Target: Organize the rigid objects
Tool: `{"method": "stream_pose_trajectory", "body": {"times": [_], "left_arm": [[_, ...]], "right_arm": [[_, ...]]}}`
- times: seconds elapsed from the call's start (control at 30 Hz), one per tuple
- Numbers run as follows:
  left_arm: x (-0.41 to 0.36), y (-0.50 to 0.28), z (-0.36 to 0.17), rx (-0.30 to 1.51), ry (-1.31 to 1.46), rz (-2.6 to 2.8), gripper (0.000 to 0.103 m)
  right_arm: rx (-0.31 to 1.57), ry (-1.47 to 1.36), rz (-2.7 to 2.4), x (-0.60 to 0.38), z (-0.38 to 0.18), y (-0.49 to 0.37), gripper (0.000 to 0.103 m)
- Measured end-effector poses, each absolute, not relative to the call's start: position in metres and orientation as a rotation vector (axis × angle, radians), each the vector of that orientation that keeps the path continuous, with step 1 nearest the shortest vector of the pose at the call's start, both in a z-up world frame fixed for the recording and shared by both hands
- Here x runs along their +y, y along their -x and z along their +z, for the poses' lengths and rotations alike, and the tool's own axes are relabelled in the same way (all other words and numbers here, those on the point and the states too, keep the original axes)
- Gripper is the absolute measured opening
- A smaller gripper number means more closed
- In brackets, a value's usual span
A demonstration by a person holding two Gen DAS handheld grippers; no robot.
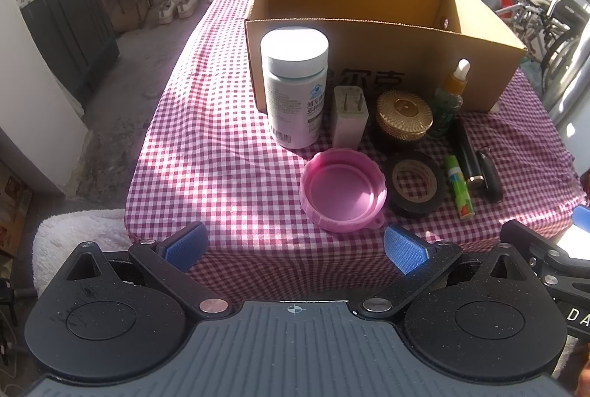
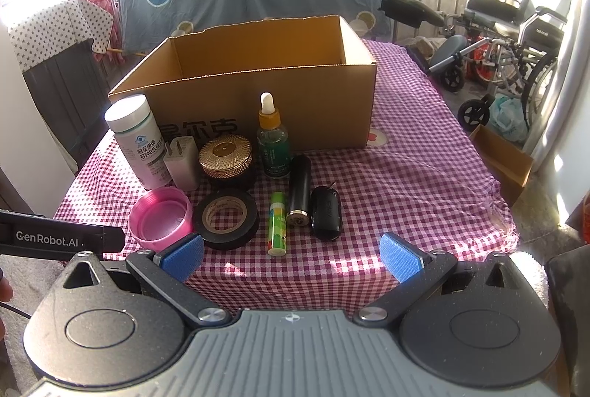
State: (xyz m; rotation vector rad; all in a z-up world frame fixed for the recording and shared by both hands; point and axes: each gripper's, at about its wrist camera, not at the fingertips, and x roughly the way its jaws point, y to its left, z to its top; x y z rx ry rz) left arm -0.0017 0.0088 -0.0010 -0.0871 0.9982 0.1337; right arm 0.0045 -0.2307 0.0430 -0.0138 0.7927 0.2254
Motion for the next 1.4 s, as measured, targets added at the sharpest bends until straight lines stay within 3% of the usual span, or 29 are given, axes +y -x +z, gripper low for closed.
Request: {"method": "stream_pose_trajectory", "body": {"times": [0.5,1.2,1.3,1.4], "left_arm": [[0.009,0.0,-0.002,0.98,0.083,0.112,0.103],[-0.04,-0.016,-0.006,0.765,-0.021,-0.29,0.101],[-0.055,-0.023,-0.009,0.766,-0.056,-0.336,0.1],[-0.07,-0.03,-0.013,0.775,-0.087,-0.389,0.1]], "right_arm": [[0.759,-0.012,0.195,-0.241,0.046,-0.006,0.103],[0.707,-0.215,0.179,-0.287,0.034,-0.031,0.103],[0.707,-0.251,0.187,-0.295,0.028,-0.04,0.1],[0.726,-0.281,0.196,-0.302,0.02,-0.05,0.09]]}}
